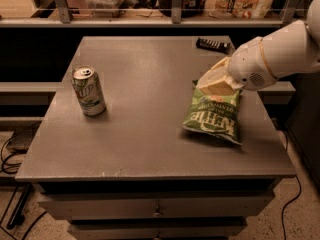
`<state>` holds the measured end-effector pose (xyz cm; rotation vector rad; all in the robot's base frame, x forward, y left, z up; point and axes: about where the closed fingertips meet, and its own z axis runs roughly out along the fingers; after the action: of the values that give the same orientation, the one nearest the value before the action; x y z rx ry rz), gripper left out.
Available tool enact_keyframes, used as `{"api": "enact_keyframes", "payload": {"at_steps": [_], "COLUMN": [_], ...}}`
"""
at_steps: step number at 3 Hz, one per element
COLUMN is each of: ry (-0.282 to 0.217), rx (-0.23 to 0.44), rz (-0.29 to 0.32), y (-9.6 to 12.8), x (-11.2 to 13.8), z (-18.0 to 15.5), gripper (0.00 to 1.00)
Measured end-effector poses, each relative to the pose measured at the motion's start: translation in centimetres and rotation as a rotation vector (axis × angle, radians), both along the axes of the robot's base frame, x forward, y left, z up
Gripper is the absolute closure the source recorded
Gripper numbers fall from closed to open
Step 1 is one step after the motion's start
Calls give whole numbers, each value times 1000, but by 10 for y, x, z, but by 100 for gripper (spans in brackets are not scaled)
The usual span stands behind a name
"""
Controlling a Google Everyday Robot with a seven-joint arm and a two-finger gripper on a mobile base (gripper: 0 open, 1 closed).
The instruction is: Move green jalapeno chip bag near 7up can
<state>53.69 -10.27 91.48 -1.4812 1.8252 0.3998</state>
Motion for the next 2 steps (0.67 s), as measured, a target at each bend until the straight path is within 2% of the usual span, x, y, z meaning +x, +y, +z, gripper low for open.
{"api": "enact_keyframes", "payload": {"at_steps": [2], "ry": [24], "rx": [26], "rz": [-76], "y": [-30], "x": [13], "z": [-2], "gripper": [21]}}
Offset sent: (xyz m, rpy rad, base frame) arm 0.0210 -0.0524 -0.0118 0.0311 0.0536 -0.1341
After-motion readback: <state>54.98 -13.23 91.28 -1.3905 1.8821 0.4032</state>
